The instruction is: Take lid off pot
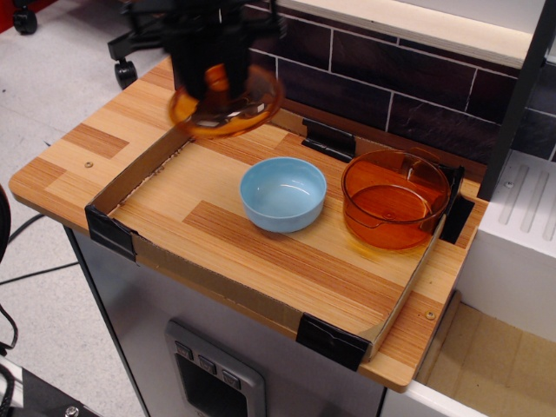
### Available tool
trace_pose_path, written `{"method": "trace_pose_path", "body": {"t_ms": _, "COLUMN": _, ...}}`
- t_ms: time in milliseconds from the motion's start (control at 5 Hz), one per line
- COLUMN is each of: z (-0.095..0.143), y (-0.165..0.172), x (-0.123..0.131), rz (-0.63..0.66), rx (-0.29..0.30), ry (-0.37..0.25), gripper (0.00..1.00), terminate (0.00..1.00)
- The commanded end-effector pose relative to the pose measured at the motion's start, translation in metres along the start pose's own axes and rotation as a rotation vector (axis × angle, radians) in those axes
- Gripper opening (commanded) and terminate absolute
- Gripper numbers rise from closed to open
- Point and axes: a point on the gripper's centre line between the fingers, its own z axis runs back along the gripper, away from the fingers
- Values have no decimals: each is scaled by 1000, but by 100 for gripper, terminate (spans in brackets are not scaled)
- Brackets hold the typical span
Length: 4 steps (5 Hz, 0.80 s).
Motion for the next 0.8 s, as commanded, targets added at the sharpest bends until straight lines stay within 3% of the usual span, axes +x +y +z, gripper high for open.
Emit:
{"method": "trace_pose_path", "body": {"t_ms": 0, "z": -12, "y": 27, "x": 5, "rz": -26, "rx": 63, "ry": -36, "gripper": 0, "terminate": 0}}
{"method": "trace_pose_path", "body": {"t_ms": 600, "z": -41, "y": 40, "x": 12, "rz": -31, "rx": 124, "ry": -38, "gripper": 0, "terminate": 0}}
